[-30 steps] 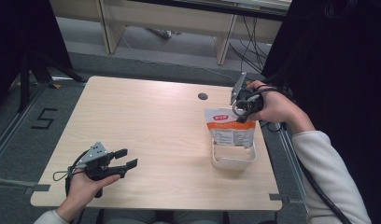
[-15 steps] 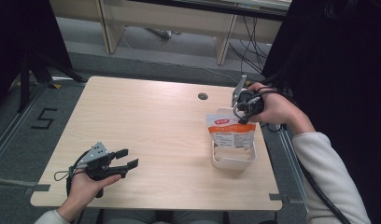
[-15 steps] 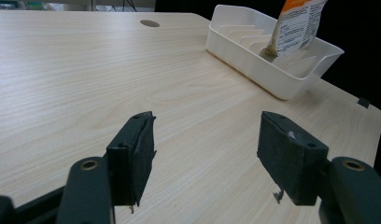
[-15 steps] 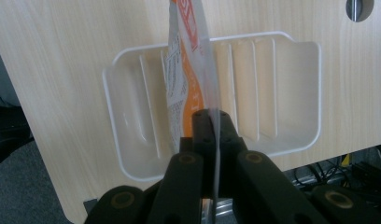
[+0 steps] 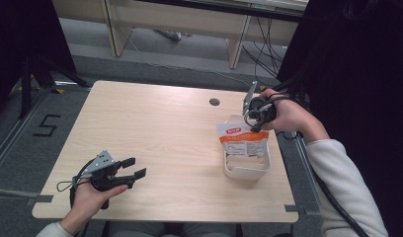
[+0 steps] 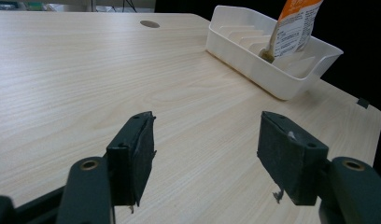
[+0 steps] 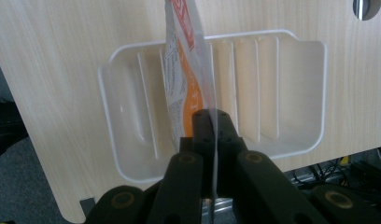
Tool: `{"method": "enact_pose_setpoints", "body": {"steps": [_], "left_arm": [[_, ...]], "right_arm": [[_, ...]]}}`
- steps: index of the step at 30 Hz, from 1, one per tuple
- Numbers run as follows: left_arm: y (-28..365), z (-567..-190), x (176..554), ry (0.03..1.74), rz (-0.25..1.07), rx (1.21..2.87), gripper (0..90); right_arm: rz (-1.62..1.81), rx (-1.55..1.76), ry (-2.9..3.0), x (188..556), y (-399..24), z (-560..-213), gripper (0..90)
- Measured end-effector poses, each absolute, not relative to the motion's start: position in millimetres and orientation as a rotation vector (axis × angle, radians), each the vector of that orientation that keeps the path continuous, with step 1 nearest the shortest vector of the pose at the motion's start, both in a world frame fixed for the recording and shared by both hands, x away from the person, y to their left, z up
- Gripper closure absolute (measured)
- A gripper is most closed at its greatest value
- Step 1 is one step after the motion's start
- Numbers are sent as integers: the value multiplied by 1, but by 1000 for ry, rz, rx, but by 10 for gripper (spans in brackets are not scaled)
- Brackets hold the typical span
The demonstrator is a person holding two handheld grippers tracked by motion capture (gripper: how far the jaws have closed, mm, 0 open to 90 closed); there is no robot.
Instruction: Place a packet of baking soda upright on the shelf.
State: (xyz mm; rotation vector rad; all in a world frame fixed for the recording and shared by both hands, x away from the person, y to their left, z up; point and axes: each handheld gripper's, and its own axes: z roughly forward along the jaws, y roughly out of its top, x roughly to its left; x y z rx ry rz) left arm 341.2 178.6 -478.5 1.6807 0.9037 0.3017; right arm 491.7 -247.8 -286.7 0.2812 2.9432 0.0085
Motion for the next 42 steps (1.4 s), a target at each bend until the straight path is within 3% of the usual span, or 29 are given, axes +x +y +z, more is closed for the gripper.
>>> {"method": "enact_pose_setpoints", "body": {"steps": [42], "left_arm": [[179, -478, 341, 900, 300, 1673, 356]], "right_arm": [[5, 347, 2969, 495, -268, -315, 900]]}}
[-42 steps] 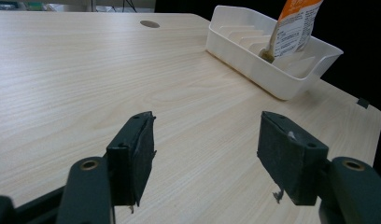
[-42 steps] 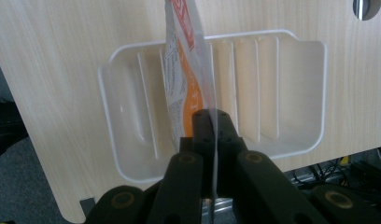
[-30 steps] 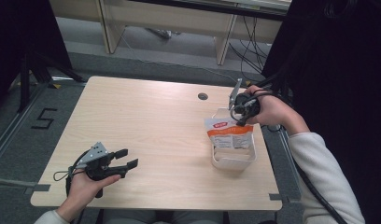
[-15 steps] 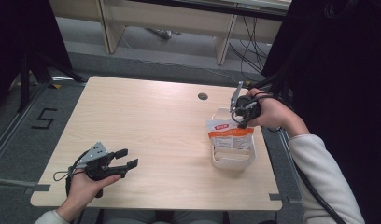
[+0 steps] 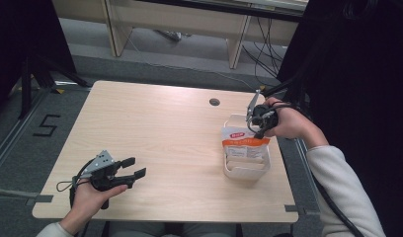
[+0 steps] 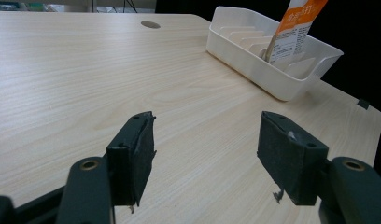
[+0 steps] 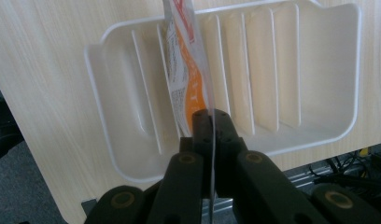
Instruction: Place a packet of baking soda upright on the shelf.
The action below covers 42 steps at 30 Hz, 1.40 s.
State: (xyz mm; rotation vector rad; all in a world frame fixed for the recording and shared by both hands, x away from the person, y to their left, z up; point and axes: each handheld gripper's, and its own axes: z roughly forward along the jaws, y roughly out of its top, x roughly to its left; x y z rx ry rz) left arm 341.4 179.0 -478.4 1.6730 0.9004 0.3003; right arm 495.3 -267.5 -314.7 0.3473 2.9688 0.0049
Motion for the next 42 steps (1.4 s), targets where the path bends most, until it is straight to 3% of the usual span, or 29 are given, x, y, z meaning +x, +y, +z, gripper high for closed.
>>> {"method": "enact_pose_setpoints", "body": {"steps": [30, 33, 39, 42], "left_arm": [[178, -478, 340, 905, 305, 1681, 356], [178, -477, 340, 901, 302, 1679, 356], [177, -477, 340, 897, 303, 1681, 355], [177, -477, 339, 901, 305, 1680, 356]], "right_arm": [[38, 397, 2953, 494, -278, -319, 890], [60, 418, 2951, 495, -278, -315, 815], [187, 452, 2906, 491, -275, -304, 561], [252, 478, 2902, 487, -271, -301, 516]]}}
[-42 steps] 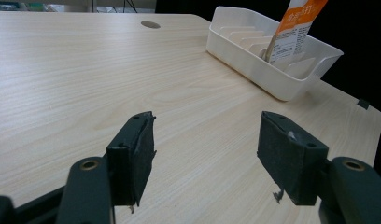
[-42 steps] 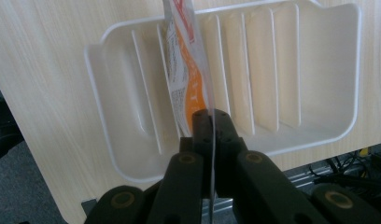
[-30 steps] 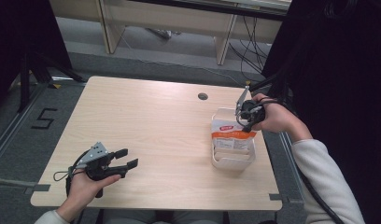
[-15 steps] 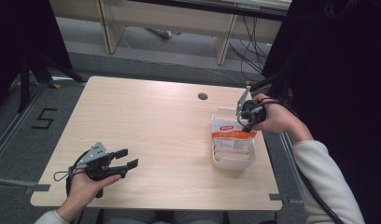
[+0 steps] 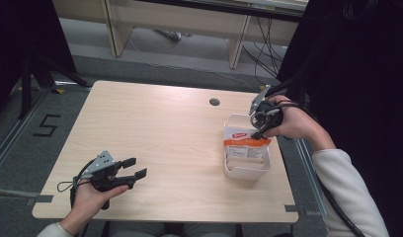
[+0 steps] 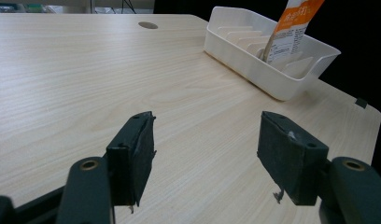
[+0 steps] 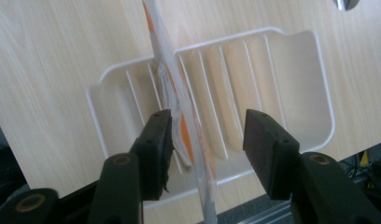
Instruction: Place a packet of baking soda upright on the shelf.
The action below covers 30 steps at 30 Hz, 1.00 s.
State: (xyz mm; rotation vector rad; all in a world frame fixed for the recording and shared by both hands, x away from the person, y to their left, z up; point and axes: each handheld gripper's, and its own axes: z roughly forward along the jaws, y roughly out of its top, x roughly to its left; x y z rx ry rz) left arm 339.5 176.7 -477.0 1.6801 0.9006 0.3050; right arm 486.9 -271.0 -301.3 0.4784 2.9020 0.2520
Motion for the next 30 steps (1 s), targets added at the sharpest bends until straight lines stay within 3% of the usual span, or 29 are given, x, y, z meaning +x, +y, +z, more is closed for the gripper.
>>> {"method": "enact_pose_setpoints", "body": {"steps": [10, 30], "left_arm": [[177, -477, 340, 899, 301, 1680, 355], [177, -477, 339, 920, 294, 1671, 354]], "right_arm": [[419, 462, 2831, 479, -247, -301, 444], [569, 329, 2816, 454, -188, -313, 432]]}}
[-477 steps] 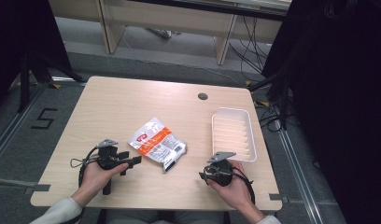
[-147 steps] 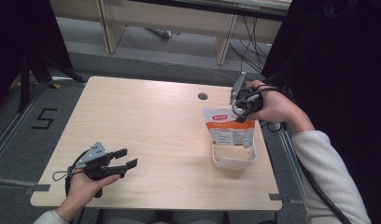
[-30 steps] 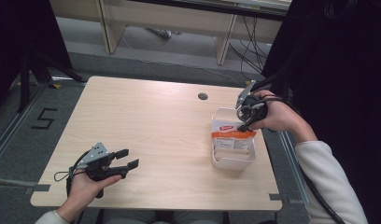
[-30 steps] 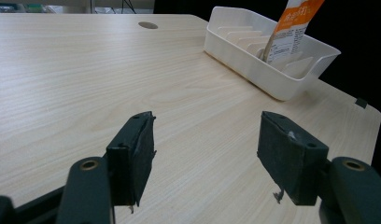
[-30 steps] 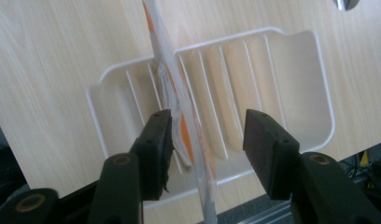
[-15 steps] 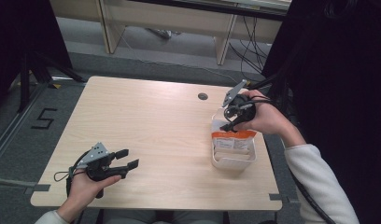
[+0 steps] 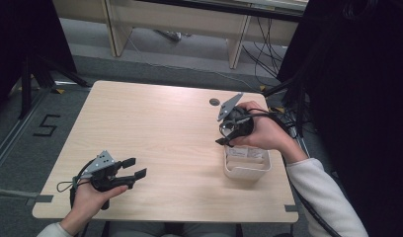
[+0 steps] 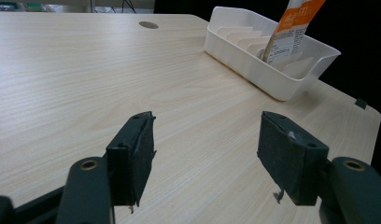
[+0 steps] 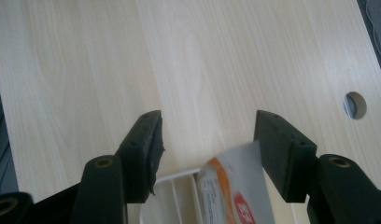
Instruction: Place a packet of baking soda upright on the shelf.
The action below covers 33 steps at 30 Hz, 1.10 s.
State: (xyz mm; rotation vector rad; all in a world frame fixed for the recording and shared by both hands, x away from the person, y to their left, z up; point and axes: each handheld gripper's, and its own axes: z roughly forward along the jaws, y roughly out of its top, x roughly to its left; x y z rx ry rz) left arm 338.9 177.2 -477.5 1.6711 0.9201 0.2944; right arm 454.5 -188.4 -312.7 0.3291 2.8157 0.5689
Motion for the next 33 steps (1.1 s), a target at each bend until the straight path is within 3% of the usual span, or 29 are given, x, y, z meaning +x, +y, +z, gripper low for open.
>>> {"method": "enact_pose_setpoints", "body": {"steps": [12, 33], "left_arm": [[177, -478, 338, 919, 293, 1671, 355], [175, -480, 338, 879, 298, 1704, 355]], "right_arm": [[590, 235, 2882, 441, -163, -329, 441], [741, 282, 2949, 412, -156, -421, 439]]}}
